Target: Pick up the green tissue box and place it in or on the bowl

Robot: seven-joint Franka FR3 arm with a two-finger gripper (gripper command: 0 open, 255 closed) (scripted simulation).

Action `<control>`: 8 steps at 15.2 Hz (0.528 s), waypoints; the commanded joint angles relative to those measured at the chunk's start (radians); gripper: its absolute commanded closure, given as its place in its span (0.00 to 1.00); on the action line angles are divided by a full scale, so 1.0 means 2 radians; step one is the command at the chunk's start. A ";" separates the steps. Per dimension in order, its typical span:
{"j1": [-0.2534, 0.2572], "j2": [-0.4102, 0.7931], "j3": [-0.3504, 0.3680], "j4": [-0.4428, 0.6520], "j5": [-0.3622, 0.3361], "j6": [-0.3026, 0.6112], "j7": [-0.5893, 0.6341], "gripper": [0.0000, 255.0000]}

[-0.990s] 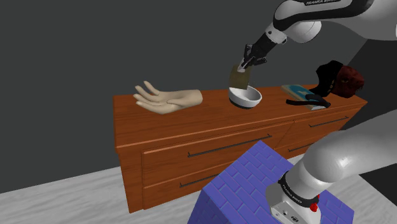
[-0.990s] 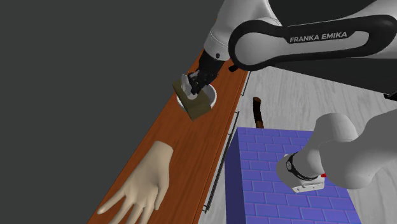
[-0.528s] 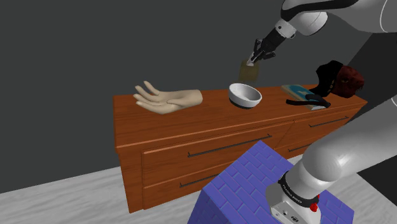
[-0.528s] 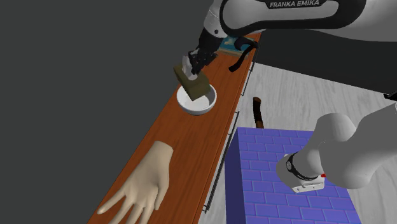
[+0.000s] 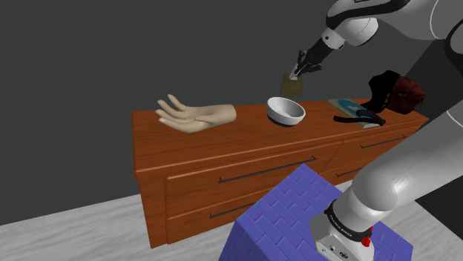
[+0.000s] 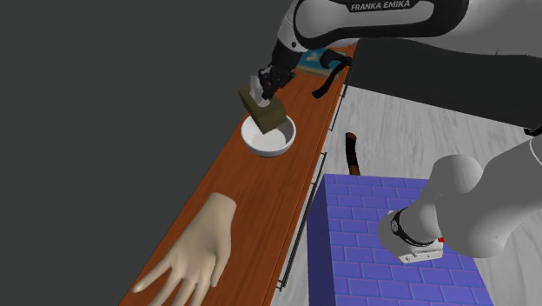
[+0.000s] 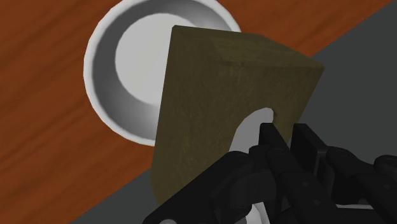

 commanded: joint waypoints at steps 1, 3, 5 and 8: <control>0.000 0.002 -0.001 -0.011 0.003 0.012 -0.005 1.00; 0.001 0.004 -0.001 -0.021 0.007 0.024 -0.011 1.00; 0.001 0.007 -0.002 -0.031 0.011 0.036 -0.016 1.00; 0.002 0.013 -0.002 -0.046 0.018 0.054 -0.026 1.00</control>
